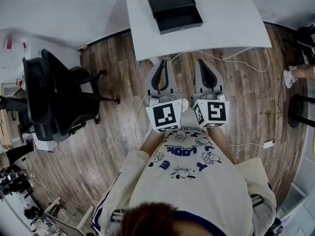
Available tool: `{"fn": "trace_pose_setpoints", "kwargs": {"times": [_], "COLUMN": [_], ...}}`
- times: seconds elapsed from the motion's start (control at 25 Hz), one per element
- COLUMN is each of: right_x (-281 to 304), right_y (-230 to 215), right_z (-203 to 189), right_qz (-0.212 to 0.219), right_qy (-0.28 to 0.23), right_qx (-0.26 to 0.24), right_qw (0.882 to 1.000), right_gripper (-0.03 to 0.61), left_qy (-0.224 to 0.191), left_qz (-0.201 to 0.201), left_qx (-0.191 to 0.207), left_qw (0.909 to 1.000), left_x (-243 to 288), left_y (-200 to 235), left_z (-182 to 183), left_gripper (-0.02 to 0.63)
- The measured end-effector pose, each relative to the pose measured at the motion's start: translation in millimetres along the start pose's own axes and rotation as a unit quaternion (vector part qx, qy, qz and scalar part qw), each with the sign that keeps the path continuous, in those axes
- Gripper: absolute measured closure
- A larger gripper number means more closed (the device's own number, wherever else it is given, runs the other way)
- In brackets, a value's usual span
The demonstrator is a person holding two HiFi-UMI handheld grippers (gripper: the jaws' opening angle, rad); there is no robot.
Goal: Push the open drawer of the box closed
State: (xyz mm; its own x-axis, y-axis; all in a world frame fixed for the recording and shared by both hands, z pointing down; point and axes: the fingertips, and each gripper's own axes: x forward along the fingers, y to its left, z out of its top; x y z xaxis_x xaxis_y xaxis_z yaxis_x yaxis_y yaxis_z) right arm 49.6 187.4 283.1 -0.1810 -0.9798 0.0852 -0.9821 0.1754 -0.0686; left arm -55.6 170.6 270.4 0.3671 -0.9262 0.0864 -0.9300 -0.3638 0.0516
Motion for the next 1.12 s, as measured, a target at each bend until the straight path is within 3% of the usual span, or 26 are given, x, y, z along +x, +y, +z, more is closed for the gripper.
{"fn": "trace_pose_setpoints", "kwargs": {"times": [0.68, 1.12], "right_x": [5, 35], "right_y": [-2, 1], "right_z": [-1, -10], "right_qz": [-0.005, -0.029], "right_qy": [-0.001, 0.002], "right_qx": [0.009, 0.017], "right_qw": [1.0, 0.999], "right_gripper": [0.546, 0.546], "left_qy": [0.0, 0.002], "left_qz": [-0.009, -0.015], "left_qx": [-0.001, 0.0], "left_qw": [1.0, 0.9999], "left_x": [9, 33], "left_y": [0, 30], "left_z": [1, -4], "left_gripper": [0.588, 0.588]}}
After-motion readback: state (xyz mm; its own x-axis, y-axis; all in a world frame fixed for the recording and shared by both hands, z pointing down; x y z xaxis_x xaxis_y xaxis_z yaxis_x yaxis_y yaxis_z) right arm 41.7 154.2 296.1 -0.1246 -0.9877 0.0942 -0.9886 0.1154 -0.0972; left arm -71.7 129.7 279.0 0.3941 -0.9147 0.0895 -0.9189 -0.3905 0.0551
